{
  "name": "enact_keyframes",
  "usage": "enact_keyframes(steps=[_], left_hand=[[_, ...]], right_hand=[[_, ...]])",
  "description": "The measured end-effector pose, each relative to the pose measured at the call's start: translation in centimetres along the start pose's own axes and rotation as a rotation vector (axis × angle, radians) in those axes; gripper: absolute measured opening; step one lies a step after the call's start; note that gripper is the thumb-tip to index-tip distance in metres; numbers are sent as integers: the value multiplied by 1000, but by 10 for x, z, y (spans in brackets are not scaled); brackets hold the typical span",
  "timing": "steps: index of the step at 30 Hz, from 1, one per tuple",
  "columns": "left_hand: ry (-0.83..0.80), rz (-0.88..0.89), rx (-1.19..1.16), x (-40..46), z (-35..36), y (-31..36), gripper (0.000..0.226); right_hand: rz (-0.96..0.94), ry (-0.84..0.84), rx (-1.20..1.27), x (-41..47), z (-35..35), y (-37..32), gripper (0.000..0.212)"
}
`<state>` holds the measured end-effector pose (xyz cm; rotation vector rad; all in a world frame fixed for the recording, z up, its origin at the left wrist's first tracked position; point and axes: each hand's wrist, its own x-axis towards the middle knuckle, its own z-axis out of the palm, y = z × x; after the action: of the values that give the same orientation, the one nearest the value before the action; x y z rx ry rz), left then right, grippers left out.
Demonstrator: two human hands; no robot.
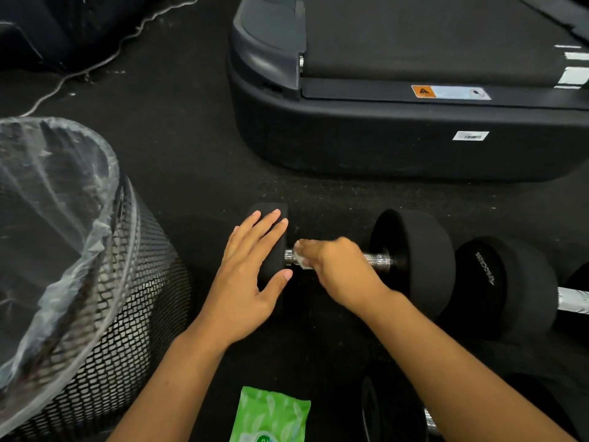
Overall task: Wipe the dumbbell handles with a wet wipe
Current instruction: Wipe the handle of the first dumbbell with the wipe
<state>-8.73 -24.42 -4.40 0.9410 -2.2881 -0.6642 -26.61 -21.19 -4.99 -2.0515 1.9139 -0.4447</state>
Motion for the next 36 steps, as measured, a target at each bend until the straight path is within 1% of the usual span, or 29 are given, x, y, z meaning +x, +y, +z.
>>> enact_keyframes(steps=[3,6,7,8,10,12,14,16,19,21,22,25,27,30,33,36], left_hand=[[-1,6,4,-2,1,0,63],[0,6,15,-2,1,0,63],[-2,4,14,-2,1,0,63],[-1,2,11,-1,1,0,63],[0,3,9,-1,1,0,63],[-5,8,6,-1,2,0,63],[-3,10,10,-1,2,0,63],[5,7,20,0,2,-1,63],[6,-1,15,1,3,-1,63],[0,1,12,0,2,0,63],[-1,3,14,-1,2,0,63],[5,6,29,-1,2,0,63],[13,0,31,-1,3,0,63],[0,2,33,-1,2,0,63],[-15,9,32,-2,0,0,64],[-8,0,32,-1,1,2,64]], right_hand=[[-64,13,-25,-13,0,12,36],[-32,37,-81,-3,5,8,34],[-52,55,-96,-3,10,4,34],[-100,76,-118,-6,16,3,35],[-197,153,-188,-16,20,11,46],[-192,219,-229,-21,21,23,52],[-158,270,-214,-19,23,20,48],[-170,294,-216,-15,30,14,41],[-235,277,-272,-20,28,21,47],[-201,282,-261,-24,23,27,55],[-164,286,-244,-24,22,25,55],[-120,298,-239,-16,30,8,51],[-152,282,-253,-12,33,0,52],[-172,282,-252,-18,28,10,54],[-114,310,-238,-24,25,17,56],[-49,311,-255,-17,28,7,50]])
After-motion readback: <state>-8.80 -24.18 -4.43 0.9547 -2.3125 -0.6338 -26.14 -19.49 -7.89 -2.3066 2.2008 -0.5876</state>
